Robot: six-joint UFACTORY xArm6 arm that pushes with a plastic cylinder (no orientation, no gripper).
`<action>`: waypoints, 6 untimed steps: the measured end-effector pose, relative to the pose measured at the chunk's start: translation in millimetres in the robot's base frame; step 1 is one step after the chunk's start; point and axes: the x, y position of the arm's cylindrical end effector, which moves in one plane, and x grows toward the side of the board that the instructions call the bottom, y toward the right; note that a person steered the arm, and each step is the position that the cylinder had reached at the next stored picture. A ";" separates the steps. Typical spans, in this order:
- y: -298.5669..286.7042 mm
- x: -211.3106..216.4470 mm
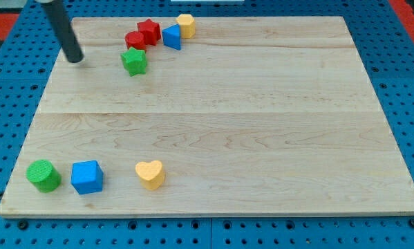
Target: Move green heart to the centre of the board
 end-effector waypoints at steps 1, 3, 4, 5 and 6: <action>82.9 0.8; 176.2 57.7; 181.1 98.3; 184.2 59.3; 208.1 67.3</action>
